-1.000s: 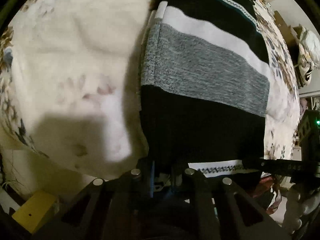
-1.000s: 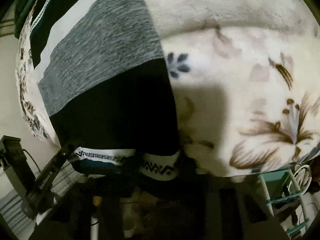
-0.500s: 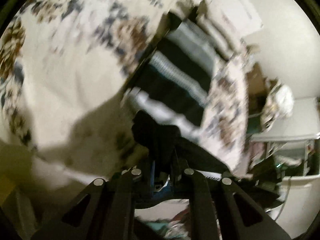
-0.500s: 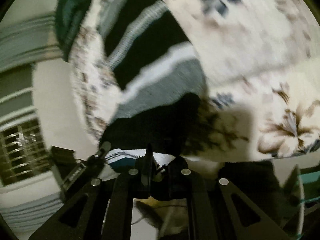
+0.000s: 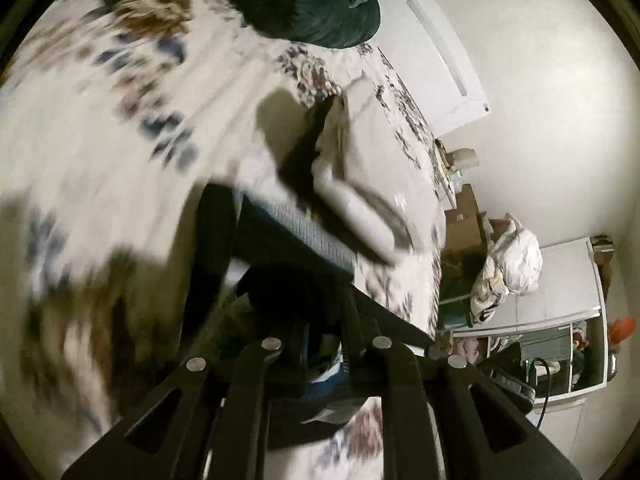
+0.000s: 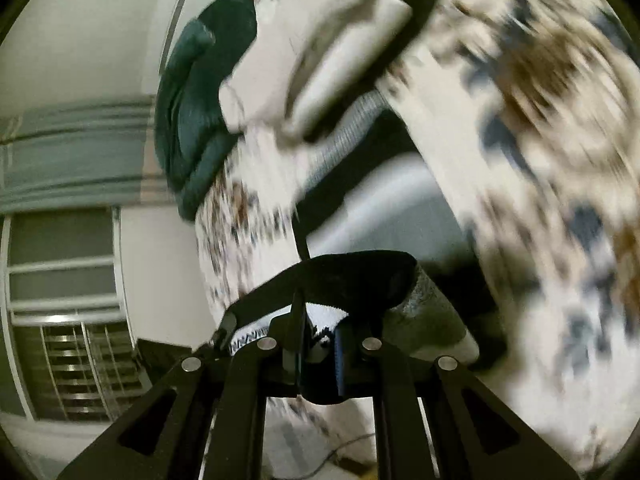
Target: Fold small clothes
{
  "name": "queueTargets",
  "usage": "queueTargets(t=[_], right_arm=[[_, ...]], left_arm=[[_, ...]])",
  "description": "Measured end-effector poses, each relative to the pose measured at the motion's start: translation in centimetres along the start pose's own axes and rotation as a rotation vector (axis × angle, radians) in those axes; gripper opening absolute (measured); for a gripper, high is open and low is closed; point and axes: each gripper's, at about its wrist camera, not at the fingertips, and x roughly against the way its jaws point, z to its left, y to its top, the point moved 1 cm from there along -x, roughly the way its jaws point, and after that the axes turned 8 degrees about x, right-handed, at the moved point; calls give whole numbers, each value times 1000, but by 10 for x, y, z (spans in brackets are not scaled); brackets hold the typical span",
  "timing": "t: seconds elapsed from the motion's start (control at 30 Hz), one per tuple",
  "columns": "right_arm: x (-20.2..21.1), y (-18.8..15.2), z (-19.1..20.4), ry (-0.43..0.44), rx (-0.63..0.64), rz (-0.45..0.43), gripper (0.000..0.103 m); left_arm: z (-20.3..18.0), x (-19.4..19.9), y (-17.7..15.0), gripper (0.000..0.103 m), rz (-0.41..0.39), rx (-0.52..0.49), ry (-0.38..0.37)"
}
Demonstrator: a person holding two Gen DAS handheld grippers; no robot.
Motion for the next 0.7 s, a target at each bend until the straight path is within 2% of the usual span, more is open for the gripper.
queueTargets(t=[0.1, 0.2, 0.23, 0.37, 0.5, 0.6, 0.7], right_arm=[[-26, 52, -10, 14, -93, -28, 19], [-32, 73, -20, -12, -119, -53, 33], [-33, 75, -21, -36, -98, -53, 44], [-41, 66, -30, -140, -17, -4, 56], [-66, 68, -35, -248, 82, 55, 56], [-90, 72, -36, -313, 144, 91, 56], [-124, 89, -35, -380, 200, 104, 56]], left_arm=[[5, -24, 47, 30, 1, 35, 9], [22, -21, 73, 53, -36, 70, -14], [26, -20, 76, 54, -44, 64, -3], [44, -22, 66, 55, -28, -19, 95], [42, -51, 50, 54, 48, -139, 166], [23, -87, 41, 54, 100, -278, 231], [9, -120, 49, 55, 111, -320, 267]])
